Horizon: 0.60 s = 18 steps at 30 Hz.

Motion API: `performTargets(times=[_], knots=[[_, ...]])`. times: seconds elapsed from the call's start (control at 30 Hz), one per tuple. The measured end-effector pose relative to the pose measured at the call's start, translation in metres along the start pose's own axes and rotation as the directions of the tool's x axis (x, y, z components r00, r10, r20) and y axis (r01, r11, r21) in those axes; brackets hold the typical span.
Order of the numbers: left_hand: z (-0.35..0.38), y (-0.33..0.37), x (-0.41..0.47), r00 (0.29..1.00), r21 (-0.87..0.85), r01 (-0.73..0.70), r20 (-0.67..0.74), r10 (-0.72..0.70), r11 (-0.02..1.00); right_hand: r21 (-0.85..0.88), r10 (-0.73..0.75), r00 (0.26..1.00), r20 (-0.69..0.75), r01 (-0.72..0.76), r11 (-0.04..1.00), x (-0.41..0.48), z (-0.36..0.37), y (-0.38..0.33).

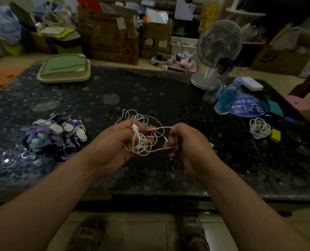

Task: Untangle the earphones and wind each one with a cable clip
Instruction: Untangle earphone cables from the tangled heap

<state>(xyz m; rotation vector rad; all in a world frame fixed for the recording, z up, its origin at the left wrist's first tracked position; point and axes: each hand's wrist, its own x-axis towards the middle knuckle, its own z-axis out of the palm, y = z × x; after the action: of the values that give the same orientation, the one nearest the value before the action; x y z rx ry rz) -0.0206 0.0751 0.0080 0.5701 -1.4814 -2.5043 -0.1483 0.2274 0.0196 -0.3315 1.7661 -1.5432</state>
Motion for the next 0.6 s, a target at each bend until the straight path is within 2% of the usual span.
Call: performTargets(times=[0.07, 0.13, 0.2, 0.3, 0.37, 0.43, 0.53, 0.6], knots=[[-0.003, 0.0, -0.004, 0.994, -0.033, 0.043, 0.102, -0.04, 0.999, 0.101, -0.005, 0.999, -0.051, 0.011, 0.995, 0.002, -0.002, -0.003], [-0.004, 0.0, -0.007, 0.969, -0.113, 0.116, 0.23, -0.087, 0.987, -0.011, -0.055, 0.995, -0.083, 0.055, 0.998, 0.004, -0.002, -0.002], [-0.003, -0.001, -0.007, 0.957, -0.162, 0.161, 0.269, -0.113, 0.974, -0.156, -0.117, 0.99, -0.082, 0.104, 0.982, 0.004, -0.001, 0.0], [-0.002, -0.004, -0.001, 0.978, -0.009, 0.125, 0.169, -0.122, 0.992, -0.169, -0.16, 0.986, -0.056, 0.149, 0.974, 0.004, -0.003, 0.0], [0.0, -0.009, 0.001, 0.992, 0.123, 0.1, 0.068, -0.109, 0.987, -0.124, -0.196, 0.979, -0.049, 0.189, 0.974, 0.004, -0.006, -0.001], [0.003, -0.011, 0.001, 0.995, 0.175, 0.098, -0.007, -0.098, 0.98, -0.047, -0.238, 0.969, -0.071, 0.235, 0.971, 0.002, -0.007, -0.003], [0.005, -0.009, -0.002, 0.994, 0.287, 0.112, -0.022, -0.11, 0.951, -0.01, -0.29, 0.945, -0.152, 0.292, 0.956, 0.003, -0.01, -0.007], [0.003, -0.005, -0.002, 0.995, 0.265, 0.102, -0.019, -0.1, 0.959, 0.062, -0.295, 0.934, -0.204, 0.313, 0.948, 0.003, -0.014, -0.009]])
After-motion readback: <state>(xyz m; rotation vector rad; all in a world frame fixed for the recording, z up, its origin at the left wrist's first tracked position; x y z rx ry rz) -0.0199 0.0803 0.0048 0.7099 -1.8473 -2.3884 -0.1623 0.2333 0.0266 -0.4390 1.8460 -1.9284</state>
